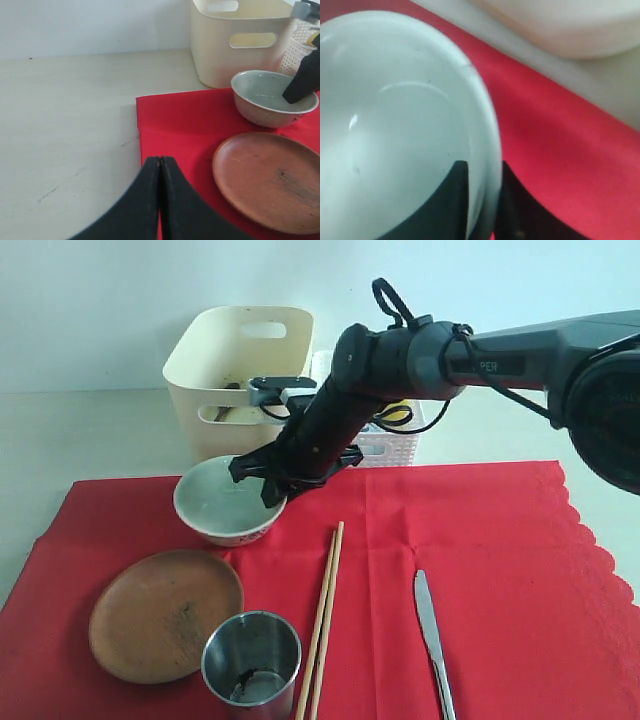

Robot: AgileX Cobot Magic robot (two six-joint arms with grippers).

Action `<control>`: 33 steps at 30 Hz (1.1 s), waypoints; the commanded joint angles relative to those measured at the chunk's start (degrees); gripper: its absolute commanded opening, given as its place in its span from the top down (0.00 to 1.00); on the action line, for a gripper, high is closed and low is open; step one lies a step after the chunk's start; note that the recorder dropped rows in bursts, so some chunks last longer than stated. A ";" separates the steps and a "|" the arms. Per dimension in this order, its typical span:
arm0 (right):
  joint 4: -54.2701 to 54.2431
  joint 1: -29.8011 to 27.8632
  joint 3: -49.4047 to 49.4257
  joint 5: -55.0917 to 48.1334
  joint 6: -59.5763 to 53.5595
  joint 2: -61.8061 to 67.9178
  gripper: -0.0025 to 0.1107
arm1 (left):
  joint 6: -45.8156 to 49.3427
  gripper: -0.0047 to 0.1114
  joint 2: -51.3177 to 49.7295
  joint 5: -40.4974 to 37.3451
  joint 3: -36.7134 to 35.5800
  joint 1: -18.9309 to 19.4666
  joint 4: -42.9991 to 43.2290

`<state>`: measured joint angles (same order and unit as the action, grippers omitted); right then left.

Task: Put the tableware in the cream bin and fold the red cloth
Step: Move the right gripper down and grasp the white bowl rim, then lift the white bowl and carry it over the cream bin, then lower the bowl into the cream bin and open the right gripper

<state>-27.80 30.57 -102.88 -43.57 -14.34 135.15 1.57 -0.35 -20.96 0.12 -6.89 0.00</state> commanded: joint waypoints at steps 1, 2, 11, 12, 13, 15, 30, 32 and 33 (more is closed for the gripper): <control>-0.61 0.10 -0.37 -0.24 -1.02 -0.65 0.98 | -0.22 0.96 0.35 0.60 -0.12 0.14 -0.31; -0.73 0.10 -0.37 -0.41 -1.02 -1.01 0.98 | -0.22 0.96 0.35 0.60 -0.12 0.14 -0.31; -9.09 0.10 -0.37 -5.00 -10.36 -11.34 0.98 | -0.22 0.96 0.35 0.60 -0.12 0.14 -0.31; -10.44 0.10 -0.37 -5.16 -11.93 -12.39 0.98 | -0.22 0.96 0.35 0.60 -0.12 0.14 -0.31; -12.63 0.10 -0.37 -5.16 -14.94 -14.36 0.98 | -0.22 0.96 0.35 0.60 -0.12 0.14 -0.31; -14.50 0.10 -0.37 -5.16 -17.42 -17.24 0.98 | -0.22 0.96 0.35 0.60 -0.12 0.14 -0.31; 8.43 0.10 -0.37 26.23 -3.05 -16.25 0.98 | -0.22 0.96 0.35 0.60 -0.12 0.14 -0.31; 8.43 0.10 -0.37 30.07 -3.17 -14.57 0.98 | -0.22 0.96 0.35 0.60 -0.12 0.14 -0.31; 8.43 0.10 -0.37 31.69 -3.46 -14.07 0.98 | -0.22 0.96 0.35 0.60 -0.12 0.14 -0.31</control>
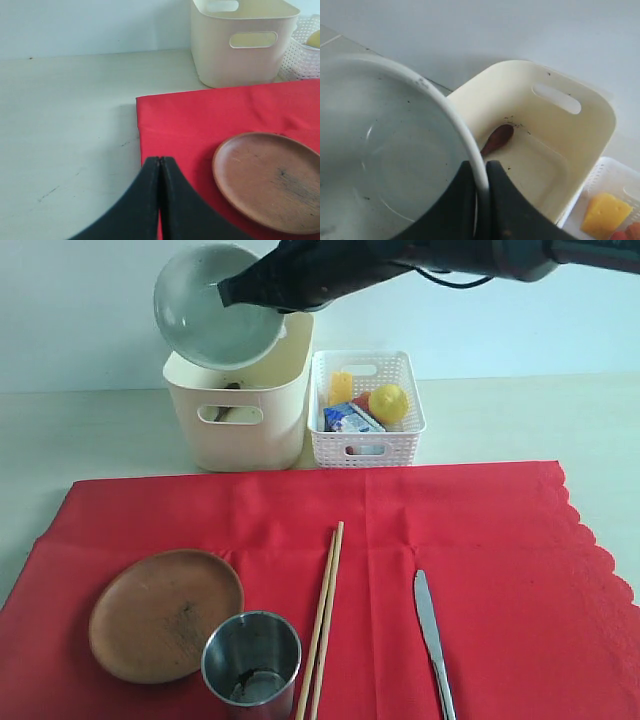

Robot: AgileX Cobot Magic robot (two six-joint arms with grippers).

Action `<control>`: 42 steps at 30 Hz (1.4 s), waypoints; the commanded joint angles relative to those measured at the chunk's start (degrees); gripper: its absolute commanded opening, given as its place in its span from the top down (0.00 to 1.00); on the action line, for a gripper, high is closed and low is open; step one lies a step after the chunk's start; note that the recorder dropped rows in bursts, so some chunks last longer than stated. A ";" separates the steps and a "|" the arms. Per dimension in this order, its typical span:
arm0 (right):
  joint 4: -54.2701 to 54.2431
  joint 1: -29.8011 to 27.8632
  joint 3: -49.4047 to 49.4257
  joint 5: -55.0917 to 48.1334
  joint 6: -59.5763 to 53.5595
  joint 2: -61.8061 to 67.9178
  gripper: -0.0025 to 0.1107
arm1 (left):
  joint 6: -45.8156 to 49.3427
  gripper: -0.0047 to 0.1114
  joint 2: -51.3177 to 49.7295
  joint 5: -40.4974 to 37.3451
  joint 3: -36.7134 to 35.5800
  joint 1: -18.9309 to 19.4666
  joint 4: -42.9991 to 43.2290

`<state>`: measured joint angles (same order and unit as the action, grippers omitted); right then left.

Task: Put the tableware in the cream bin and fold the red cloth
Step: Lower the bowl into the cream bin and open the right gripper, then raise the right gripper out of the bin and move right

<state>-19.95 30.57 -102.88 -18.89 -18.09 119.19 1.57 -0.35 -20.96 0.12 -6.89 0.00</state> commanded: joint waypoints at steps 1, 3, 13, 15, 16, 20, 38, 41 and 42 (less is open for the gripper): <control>0.96 0.10 -0.37 8.33 0.29 2.52 0.98 | -0.22 0.96 0.35 0.60 -0.12 0.14 -0.31; 2.18 0.10 -0.37 10.24 0.29 3.47 0.98 | -0.22 0.96 0.35 0.60 -0.12 0.14 -0.31; 5.77 0.00 -0.37 20.78 0.29 8.67 0.98 | -0.22 0.96 0.35 0.60 -0.12 0.14 -0.31; 5.77 0.00 -0.37 22.61 0.26 9.52 0.98 | -0.22 0.96 0.35 0.60 -0.12 0.14 -0.31; 5.77 0.00 -0.37 23.37 0.09 9.81 0.98 | -0.22 0.96 0.35 0.60 -0.12 0.14 -0.31; 5.77 0.00 -0.37 25.41 -5.96 11.16 0.98 | -0.22 0.96 0.35 0.60 -0.12 0.14 -0.31; 5.50 0.46 -0.37 18.89 -13.32 9.91 0.62 | -0.22 0.96 0.35 0.60 -0.12 0.14 -0.31; 4.83 0.46 -0.37 16.72 -13.32 8.58 0.62 | -0.22 0.96 0.35 0.60 -0.12 0.14 -0.31; 4.83 0.46 -0.37 15.60 -13.32 7.98 0.62 | -0.22 0.96 0.35 0.60 -0.12 0.14 -0.31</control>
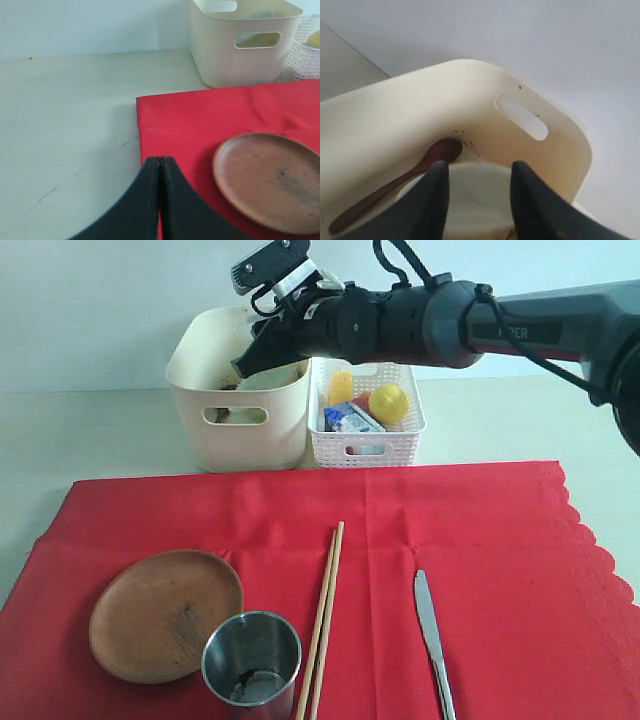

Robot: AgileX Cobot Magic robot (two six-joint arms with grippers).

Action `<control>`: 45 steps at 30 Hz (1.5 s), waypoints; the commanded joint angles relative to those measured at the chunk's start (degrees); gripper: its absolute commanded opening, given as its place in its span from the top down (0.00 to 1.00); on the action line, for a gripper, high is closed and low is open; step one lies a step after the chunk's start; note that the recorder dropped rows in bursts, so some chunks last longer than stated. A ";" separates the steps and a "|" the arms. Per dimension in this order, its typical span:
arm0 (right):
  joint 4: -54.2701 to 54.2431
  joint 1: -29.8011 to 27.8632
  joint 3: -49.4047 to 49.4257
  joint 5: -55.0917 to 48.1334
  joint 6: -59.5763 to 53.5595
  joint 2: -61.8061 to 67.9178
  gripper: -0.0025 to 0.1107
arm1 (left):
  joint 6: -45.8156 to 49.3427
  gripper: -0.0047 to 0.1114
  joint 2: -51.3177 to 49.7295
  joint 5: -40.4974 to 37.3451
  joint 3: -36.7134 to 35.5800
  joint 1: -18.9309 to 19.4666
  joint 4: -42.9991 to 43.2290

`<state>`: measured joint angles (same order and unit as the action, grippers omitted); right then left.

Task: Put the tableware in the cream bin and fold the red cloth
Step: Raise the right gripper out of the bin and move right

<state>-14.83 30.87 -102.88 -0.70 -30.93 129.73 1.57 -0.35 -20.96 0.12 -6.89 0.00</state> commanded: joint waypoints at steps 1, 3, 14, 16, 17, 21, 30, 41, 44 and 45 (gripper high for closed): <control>-0.29 0.16 -0.37 -3.90 -0.35 -3.20 0.62 | -0.22 0.96 0.35 0.60 -0.12 0.14 -0.31; -0.29 0.16 -0.37 -6.54 1.13 -4.54 0.62 | -0.22 0.96 0.35 0.60 -0.12 0.14 -0.31; -2.86 0.16 -0.37 -24.90 9.45 -11.15 0.63 | -0.22 0.96 0.35 0.60 -0.12 0.14 -0.31; -4.74 0.16 -0.37 -27.51 10.08 -11.85 0.63 | -0.22 0.96 0.35 0.60 -0.12 0.14 -0.31; -6.19 0.16 -0.37 -28.93 10.08 -12.28 0.63 | -0.22 0.96 0.35 0.60 -0.12 0.14 -0.31; -9.04 0.16 -0.37 -34.68 10.08 -13.18 0.63 | -0.22 0.96 0.35 0.60 -0.12 0.14 -0.31; -10.81 0.16 -0.37 -45.98 10.08 -14.48 0.63 | -0.22 0.96 0.35 0.60 -0.12 0.14 -0.31; -11.55 0.16 -0.37 -56.88 11.00 -18.54 0.68 | -0.22 0.96 0.35 0.60 -0.12 0.14 -0.31; -11.55 0.16 0.02 -59.47 11.41 -20.00 0.68 | -0.22 0.96 0.35 0.60 -0.12 0.14 -0.31; -11.28 0.16 0.63 -59.93 11.71 -20.71 0.68 | -0.22 0.96 0.35 0.60 -0.12 0.14 -0.31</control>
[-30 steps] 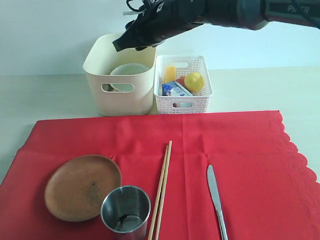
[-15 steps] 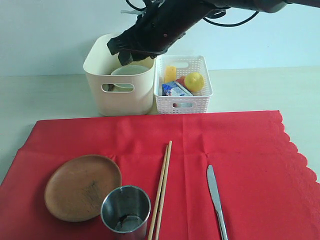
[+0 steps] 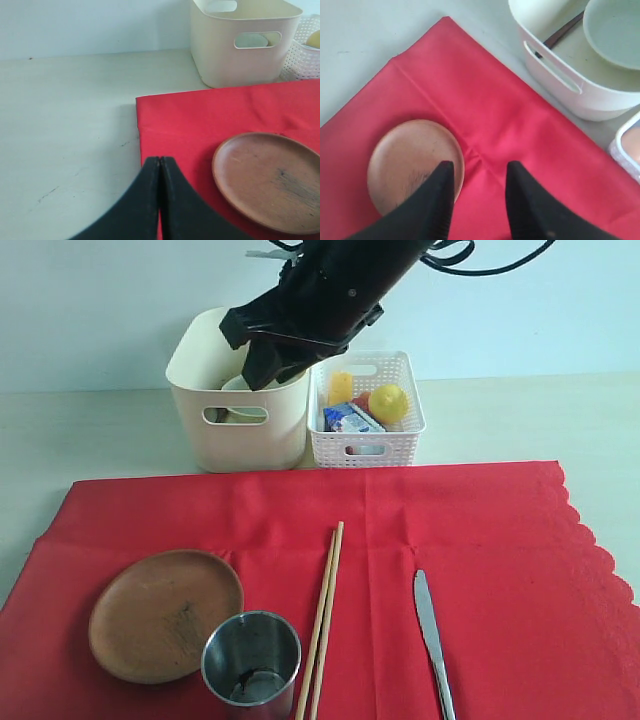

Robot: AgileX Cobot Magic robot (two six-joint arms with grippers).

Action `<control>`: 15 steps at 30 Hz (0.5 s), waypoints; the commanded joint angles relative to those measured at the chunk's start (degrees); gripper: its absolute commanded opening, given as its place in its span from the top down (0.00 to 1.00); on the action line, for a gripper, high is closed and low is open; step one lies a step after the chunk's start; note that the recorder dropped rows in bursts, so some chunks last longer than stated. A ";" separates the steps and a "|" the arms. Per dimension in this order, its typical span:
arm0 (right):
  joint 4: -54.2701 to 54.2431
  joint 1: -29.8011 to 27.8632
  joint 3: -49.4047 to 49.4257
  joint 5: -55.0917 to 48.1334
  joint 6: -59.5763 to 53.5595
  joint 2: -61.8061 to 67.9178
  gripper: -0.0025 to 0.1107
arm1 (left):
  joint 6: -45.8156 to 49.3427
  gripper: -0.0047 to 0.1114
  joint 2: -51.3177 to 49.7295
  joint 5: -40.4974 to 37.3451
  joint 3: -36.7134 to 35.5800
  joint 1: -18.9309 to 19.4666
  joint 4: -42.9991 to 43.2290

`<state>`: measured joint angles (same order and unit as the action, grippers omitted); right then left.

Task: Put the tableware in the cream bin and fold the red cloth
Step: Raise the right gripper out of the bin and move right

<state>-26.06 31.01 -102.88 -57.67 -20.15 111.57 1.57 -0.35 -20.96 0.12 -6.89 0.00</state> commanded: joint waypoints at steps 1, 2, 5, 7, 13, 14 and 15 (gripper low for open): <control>0.38 0.02 1.47 -3.07 1.20 -3.18 0.68 | -0.22 0.96 0.35 0.60 -0.12 0.14 -0.31; 1.07 0.02 2.53 -2.85 1.69 -4.08 0.68 | -0.22 0.96 0.35 0.60 -0.12 0.14 -0.31; 3.86 0.02 6.19 -2.07 3.66 -7.02 0.69 | -0.22 0.96 0.35 0.60 -0.12 0.14 -0.31; 5.45 0.02 8.45 -1.95 4.42 -9.01 0.70 | -0.22 0.96 0.35 0.60 -0.12 0.14 -0.31; 11.05 0.02 17.32 -1.15 8.65 -15.92 0.70 | -0.22 0.96 0.35 0.60 -0.12 0.14 -0.31; 13.00 0.02 19.38 -0.61 10.42 -17.54 0.70 | -0.22 0.96 0.35 0.60 -0.12 0.14 -0.31; 14.40 0.02 20.80 -0.32 11.48 -18.57 0.70 | -0.22 0.96 0.35 0.60 -0.12 0.14 -0.31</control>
<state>-15.90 31.01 -86.04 -59.30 -11.87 96.40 1.57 -0.35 -20.96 0.12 -6.89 0.00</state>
